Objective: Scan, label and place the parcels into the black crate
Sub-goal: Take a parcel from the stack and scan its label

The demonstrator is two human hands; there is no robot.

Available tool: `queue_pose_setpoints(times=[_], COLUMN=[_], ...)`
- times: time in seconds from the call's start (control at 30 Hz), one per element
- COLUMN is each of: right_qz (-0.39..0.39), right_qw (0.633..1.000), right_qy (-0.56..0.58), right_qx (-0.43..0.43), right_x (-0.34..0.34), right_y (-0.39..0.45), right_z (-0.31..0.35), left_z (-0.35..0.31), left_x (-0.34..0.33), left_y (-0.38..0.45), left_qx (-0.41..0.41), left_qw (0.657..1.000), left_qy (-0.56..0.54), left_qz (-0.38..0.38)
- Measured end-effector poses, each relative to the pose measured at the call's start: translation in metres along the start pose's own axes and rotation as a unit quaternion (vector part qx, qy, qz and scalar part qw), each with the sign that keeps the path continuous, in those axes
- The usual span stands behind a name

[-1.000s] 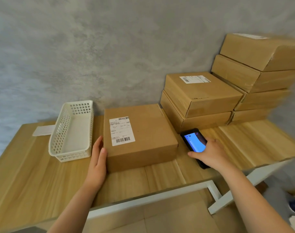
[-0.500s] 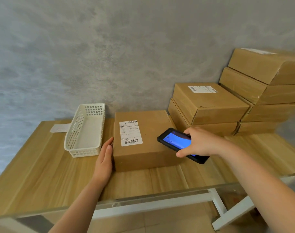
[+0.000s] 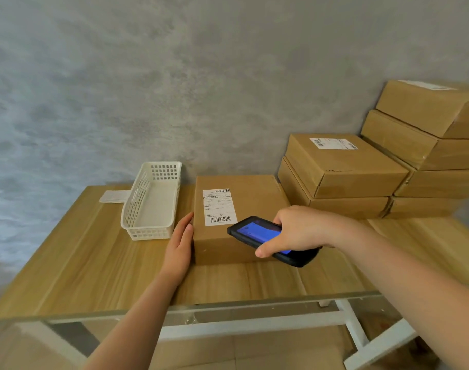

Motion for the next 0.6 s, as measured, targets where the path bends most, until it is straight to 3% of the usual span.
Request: queue_pose_setpoints(times=[0.6], right_qz=[0.022], right_qw=[1.000], right_qy=[-0.018], right_qx=[0.002], right_x=[0.022], right_y=[-0.016], right_z=[-0.011], left_z=[0.003], left_x=[0.001], left_y=[0.001], left_qx=[-0.002], left_qw=[1.000], left_qy=[-0.003], left_qz=[0.012])
Point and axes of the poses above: each hand's wrist, its own y-axis towards the middle knuckle, its own x-axis out of the back of the hand, z = x × y, the point moved 3 cm from there along y, towards the middle knuckle, and after that the axes turned 14 degrees about -z, right-handed, at the moved point
